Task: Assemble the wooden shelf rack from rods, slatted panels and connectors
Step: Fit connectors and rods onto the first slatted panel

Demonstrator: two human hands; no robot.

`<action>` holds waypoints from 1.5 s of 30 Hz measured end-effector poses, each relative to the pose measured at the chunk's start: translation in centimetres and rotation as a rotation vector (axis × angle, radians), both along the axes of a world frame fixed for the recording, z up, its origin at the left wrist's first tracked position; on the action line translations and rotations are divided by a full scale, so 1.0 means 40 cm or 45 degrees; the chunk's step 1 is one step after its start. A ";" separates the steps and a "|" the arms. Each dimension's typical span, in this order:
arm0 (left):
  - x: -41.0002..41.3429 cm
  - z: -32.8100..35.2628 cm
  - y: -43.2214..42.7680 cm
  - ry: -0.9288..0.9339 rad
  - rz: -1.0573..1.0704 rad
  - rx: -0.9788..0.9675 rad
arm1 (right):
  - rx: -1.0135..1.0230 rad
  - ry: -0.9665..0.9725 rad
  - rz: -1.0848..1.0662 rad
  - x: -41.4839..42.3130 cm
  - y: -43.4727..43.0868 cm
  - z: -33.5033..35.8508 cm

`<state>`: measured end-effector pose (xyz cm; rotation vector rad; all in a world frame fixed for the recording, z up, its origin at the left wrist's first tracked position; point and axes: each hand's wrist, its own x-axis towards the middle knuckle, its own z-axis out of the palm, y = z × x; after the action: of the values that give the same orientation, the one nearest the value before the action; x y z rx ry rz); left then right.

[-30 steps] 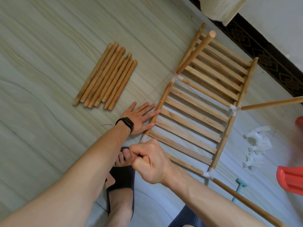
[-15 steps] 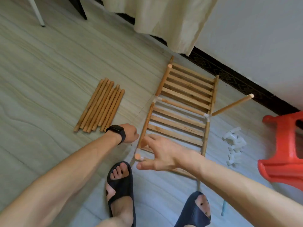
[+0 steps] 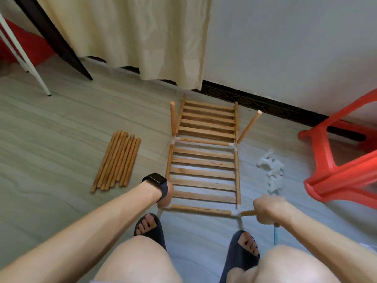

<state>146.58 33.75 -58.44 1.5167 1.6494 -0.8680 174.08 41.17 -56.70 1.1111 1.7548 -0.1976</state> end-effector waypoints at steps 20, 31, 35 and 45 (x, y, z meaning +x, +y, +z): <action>-0.042 -0.039 -0.041 0.154 0.014 0.269 | 0.033 0.207 0.107 -0.013 -0.004 -0.010; -0.038 -0.046 -0.035 0.205 -0.027 0.235 | -0.005 0.238 -0.177 -0.019 0.007 -0.036; -0.029 -0.044 -0.054 0.184 0.035 0.185 | 0.019 0.240 -0.184 -0.006 -0.010 -0.035; 0.047 0.076 0.196 0.102 -0.162 0.099 | -0.249 0.208 -0.544 0.104 0.017 0.000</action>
<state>148.47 41.58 -55.41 1.6752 1.6753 -0.9532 178.25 41.84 -56.69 1.3419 1.5773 -0.7233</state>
